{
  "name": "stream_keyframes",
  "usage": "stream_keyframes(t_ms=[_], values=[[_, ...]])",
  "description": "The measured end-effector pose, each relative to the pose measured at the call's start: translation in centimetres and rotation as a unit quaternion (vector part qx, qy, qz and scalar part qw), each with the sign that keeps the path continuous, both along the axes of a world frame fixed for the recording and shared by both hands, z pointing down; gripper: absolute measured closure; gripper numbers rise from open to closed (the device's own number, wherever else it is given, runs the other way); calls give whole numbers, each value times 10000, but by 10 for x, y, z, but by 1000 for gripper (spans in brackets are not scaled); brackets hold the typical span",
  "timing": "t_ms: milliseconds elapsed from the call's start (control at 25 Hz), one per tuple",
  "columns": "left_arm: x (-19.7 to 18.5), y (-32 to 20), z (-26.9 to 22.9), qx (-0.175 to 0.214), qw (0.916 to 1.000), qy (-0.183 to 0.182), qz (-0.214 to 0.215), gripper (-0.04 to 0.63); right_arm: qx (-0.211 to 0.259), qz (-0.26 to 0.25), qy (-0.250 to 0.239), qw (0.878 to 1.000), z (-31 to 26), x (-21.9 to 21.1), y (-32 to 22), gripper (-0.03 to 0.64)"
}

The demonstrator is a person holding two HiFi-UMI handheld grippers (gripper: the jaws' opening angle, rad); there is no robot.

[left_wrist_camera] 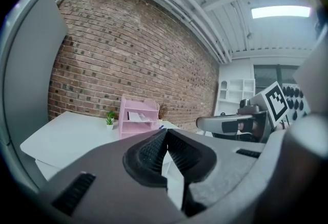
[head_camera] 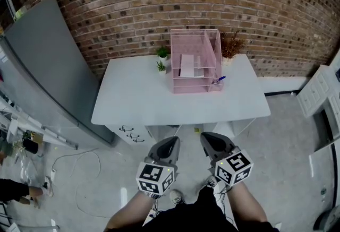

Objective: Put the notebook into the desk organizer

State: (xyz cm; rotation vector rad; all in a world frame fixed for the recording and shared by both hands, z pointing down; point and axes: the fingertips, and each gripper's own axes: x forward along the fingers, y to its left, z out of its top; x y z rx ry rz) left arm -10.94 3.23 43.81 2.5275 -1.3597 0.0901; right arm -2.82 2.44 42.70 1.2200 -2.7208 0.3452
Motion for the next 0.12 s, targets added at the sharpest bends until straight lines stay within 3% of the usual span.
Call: stream_keyframes(t_ms=[120], values=[[-3,1,2,11,10000,4,0,589,16,-3,-1,10000,2,-3,1,614]])
